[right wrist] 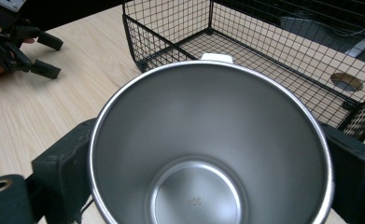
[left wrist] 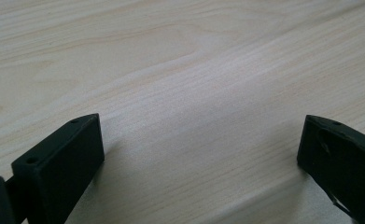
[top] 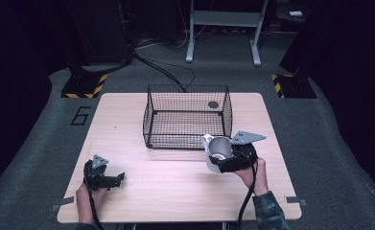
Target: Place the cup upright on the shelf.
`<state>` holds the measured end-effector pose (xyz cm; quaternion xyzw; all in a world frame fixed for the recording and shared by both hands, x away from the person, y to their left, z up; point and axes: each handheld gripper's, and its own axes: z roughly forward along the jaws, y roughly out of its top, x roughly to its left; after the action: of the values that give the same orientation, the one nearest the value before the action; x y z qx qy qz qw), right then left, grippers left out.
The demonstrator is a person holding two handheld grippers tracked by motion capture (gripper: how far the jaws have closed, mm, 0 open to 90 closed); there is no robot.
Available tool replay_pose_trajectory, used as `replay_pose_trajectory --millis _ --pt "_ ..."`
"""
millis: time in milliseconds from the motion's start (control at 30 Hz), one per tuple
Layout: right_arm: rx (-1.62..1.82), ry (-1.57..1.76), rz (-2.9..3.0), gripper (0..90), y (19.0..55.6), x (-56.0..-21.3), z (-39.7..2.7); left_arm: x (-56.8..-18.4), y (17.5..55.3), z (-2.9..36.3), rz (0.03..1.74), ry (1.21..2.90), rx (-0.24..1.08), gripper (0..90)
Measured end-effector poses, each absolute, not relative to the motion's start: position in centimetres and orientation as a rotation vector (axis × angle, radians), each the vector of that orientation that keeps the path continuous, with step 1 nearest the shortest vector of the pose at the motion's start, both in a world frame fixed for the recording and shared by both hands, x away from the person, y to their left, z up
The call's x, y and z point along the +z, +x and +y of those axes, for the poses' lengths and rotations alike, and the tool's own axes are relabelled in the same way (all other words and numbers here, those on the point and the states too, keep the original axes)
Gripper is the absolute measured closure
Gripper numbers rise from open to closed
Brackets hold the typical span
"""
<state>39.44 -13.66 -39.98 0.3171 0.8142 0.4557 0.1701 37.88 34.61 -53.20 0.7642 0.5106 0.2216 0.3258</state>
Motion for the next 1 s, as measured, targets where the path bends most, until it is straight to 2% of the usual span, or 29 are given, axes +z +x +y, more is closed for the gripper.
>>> replay_pose_trajectory --millis 1000 --pt "1.324 0.82 2.318 6.0 43.2 -36.4 -10.5 -53.2 37.9 34.7 1.332 2.015 0.582 0.5"
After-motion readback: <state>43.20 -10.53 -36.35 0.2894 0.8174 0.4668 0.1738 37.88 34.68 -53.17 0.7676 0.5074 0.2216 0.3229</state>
